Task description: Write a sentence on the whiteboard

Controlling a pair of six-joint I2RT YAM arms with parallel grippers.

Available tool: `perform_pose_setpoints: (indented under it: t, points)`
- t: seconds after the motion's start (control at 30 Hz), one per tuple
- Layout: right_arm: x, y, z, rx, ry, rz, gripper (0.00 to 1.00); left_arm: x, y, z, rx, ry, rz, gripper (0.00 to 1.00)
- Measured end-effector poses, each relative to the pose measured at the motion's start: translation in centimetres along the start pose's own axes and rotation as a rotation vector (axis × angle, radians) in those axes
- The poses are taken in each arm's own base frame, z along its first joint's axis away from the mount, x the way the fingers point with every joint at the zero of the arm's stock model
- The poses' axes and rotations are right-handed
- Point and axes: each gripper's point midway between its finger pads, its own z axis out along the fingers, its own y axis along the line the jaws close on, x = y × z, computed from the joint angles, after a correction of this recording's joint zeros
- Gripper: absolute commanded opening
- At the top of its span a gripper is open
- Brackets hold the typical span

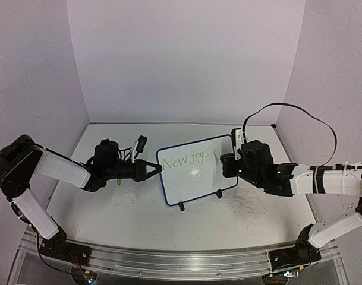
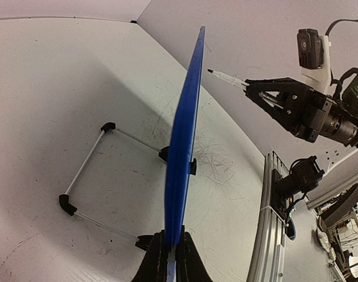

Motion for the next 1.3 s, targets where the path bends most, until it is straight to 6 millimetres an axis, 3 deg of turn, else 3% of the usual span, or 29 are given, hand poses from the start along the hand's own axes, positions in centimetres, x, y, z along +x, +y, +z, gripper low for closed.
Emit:
perform_pose_setpoints:
  t: [0.4, 0.83, 1.3]
  points:
    - [-1.5, 0.2, 0.9, 0.017, -0.025, -0.012, 0.0, 0.0, 0.0, 0.0, 0.0, 0.001, -0.001, 0.0]
    - [-1.1, 0.0, 1.4, 0.033, -0.013, -0.017, 0.0, 0.0, 0.0, 0.0, 0.0, 0.001, -0.001, 0.0]
    - [1.3, -0.6, 1.0, 0.018, 0.035, 0.013, 0.0, 0.0, 0.0, 0.0, 0.0, 0.002, -0.002, 0.0]
